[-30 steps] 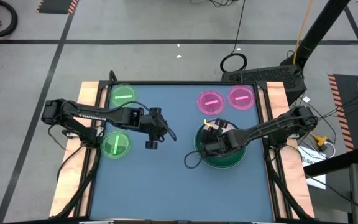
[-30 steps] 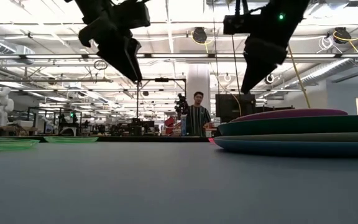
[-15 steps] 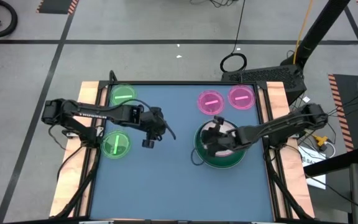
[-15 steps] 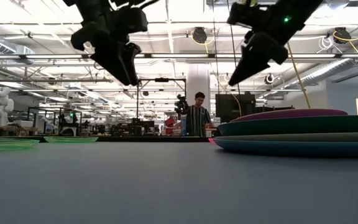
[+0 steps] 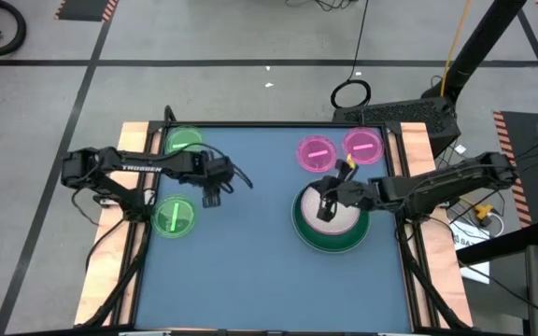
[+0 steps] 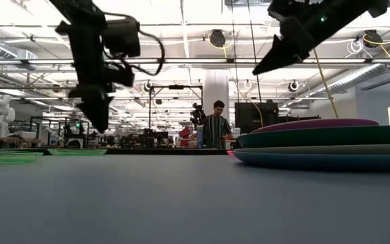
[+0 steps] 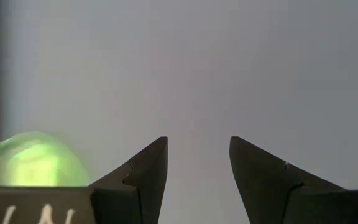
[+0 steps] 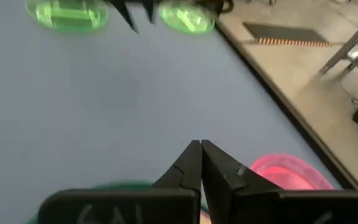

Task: Stack plastic plates
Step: Stack the top light green plate on top of the white plate

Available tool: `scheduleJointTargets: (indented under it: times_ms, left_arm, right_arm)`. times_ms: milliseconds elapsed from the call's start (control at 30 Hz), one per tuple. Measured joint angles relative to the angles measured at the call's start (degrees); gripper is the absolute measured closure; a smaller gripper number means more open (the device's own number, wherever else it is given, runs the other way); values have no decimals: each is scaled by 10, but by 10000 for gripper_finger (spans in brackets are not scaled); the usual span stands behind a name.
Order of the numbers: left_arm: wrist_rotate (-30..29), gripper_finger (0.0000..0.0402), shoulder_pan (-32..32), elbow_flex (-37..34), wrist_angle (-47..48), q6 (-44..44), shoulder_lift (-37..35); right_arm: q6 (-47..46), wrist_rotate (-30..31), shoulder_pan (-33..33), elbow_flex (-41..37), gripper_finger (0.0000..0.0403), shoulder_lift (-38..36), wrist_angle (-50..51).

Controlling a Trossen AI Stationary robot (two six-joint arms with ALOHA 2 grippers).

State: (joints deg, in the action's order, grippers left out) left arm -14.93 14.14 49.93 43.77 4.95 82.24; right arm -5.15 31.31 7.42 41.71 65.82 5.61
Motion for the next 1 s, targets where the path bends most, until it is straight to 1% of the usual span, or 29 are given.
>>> scheduleJointTargets:
  times_ms: [67, 100, 200, 300, 433, 533, 700, 900, 1000]
  left_arm:
    - [-66, 222, 31, -11, 12, -17, 0]
    - [-82, 222, 48, -13, 25, -21, 0]
    - [-84, 222, 105, -11, 18, -20, 0]
    - [-51, 222, 175, -11, 7, -10, 0]
    - [32, 222, 265, -11, -20, 1, 3]
    - [64, 222, 312, -11, -40, 3, 3]
    - [79, 222, 346, -11, -50, 10, 3]
    - [80, 222, 348, -11, -60, 14, 3]
    - [82, 222, 348, -11, -75, 17, 21]
  right_arm:
    - [10, 0, -1, 0, 401, -6, -21]
    - [15, 0, -1, 0, 401, -8, -24]
    - [24, -1, -1, 0, 401, -10, -40]
    - [29, -2, -1, 0, 401, -10, -41]
    - [29, -30, -1, 0, 401, -10, -39]
    - [28, -31, -1, 0, 401, -10, -39]
    - [24, -31, -1, 0, 401, -10, -38]
    - [22, -31, -1, 0, 401, -10, -36]
    - [22, -31, -1, 0, 401, -10, -36]
